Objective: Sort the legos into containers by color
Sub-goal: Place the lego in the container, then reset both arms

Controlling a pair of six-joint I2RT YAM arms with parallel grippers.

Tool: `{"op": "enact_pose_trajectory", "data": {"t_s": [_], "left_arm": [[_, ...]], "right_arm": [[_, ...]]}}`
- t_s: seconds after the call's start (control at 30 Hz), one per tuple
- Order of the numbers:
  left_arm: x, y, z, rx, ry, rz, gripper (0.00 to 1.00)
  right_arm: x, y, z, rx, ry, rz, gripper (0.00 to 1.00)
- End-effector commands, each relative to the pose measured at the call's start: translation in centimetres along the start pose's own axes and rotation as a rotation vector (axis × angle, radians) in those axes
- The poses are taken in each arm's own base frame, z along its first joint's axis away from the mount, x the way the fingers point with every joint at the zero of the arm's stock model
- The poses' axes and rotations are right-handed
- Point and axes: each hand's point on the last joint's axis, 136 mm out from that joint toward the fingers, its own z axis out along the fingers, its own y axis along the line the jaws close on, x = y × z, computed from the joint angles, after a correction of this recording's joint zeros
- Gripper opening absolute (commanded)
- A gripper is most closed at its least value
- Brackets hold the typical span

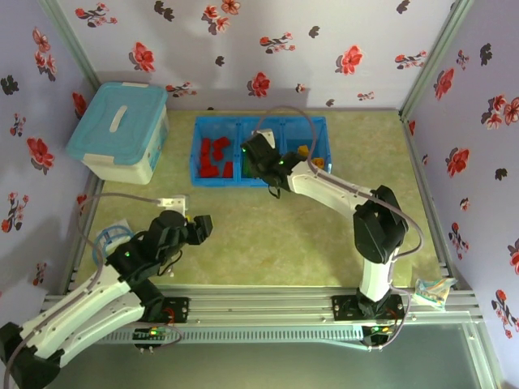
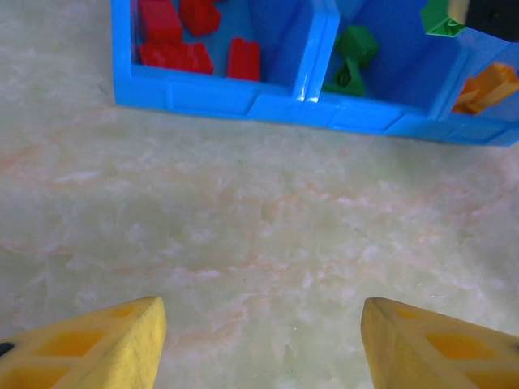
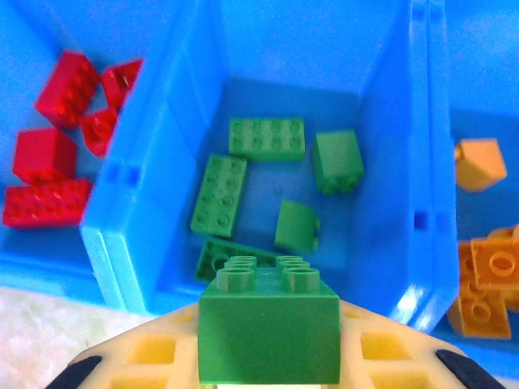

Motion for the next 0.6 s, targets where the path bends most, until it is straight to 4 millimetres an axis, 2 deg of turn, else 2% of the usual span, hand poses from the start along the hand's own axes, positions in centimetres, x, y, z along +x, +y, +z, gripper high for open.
{"op": "enact_pose_trajectory", "data": {"t_s": [0.0, 0.07, 0.1, 0.13, 0.17, 0.2, 0.37, 0.57], "left_arm": [[0.2, 1.2, -0.8, -0.048, 0.007, 0.02, 0.65], [0.1, 1.4, -1.3, -0.055, 0.009, 0.026, 0.65], [0.0, 1.4, -1.5, -0.055, 0.007, 0.027, 0.66], [-0.1, 1.5, -1.8, -0.055, 0.002, 0.027, 0.66], [-0.2, 1.6, -1.9, -0.058, -0.002, 0.027, 0.67], [-0.4, 1.7, -2.2, -0.061, -0.01, 0.028, 0.69], [-1.1, 2.0, -2.7, -0.082, -0.031, 0.042, 0.72], [-1.4, 2.0, -2.3, -0.098, -0.041, 0.053, 0.73]], "right_arm": [[-0.2, -1.2, 1.5, 0.059, 0.042, -0.051, 0.23], [-0.6, -1.1, 2.3, 0.049, 0.056, -0.043, 0.24], [-0.8, -1.0, 2.7, 0.043, 0.068, -0.041, 0.29], [-0.9, -1.0, 3.0, 0.039, 0.088, -0.043, 0.45], [-0.8, -0.9, 3.2, 0.037, 0.109, -0.052, 0.68], [-0.6, -0.6, 3.3, 0.03, 0.134, -0.062, 0.86], [0.5, 0.2, 2.5, -0.036, 0.175, -0.056, 0.88], [0.8, -1.3, 0.0, -0.044, 0.131, -0.027, 0.88]]}}
